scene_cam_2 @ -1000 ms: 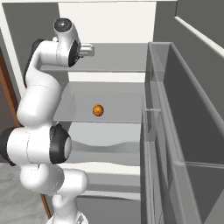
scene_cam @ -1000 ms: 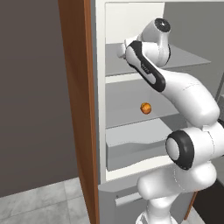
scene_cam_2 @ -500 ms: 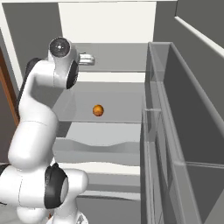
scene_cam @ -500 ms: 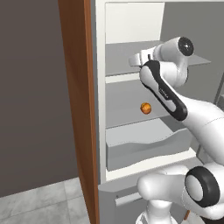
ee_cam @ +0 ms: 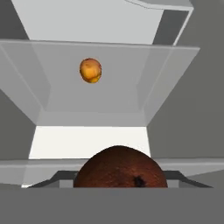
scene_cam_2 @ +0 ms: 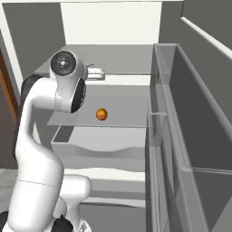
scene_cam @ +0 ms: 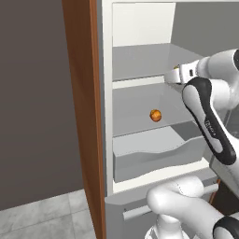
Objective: Retrieve the pear and peach from the fridge and place them into the bowl on the dining table.
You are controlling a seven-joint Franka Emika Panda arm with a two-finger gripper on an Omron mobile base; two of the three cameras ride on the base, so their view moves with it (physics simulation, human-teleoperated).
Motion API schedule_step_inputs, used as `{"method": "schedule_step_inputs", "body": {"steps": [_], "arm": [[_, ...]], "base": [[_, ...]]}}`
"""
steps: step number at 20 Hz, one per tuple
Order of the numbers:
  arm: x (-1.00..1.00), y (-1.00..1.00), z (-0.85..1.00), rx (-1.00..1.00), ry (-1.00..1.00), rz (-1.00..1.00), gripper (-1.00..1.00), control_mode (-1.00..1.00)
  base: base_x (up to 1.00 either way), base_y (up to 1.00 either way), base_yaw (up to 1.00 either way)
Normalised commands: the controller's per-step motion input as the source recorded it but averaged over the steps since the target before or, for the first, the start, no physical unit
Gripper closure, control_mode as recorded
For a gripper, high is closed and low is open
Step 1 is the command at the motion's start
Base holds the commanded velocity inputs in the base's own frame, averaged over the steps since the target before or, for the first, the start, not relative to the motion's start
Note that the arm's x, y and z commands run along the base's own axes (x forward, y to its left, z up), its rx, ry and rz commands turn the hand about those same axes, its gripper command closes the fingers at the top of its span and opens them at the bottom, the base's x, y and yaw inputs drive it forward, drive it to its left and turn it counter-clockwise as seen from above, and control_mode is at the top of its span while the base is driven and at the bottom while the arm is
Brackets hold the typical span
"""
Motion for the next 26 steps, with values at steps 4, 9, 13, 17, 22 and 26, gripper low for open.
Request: {"method": "schedule_step_inputs", "body": {"steps": [4,9,13,17,22,26], "arm": [[-1.00,-0.13,-0.34,-0.12,0.08,0.00,1.00,-1.00],[-0.98,-0.10,-0.18,-0.05,0.01,-0.04,1.00,-1.00],[-0.61,0.00,-0.12,0.00,0.00,-0.16,1.00,-1.00],[-0.14,0.00,-0.06,-0.04,0.05,-0.12,1.00,-1.00],[0.00,0.02,0.00,-0.06,0.08,-0.05,1.00,-1.00],[0.00,0.00,0.00,0.00,0.03,-0.02,1.00,-1.00]], "base": [[0.00,0.00,0.00],[0.00,0.00,0.00],[0.00,0.00,0.00],[0.00,0.00,0.00],[0.00,0.00,0.00],[0.00,0.00,0.00]]}}
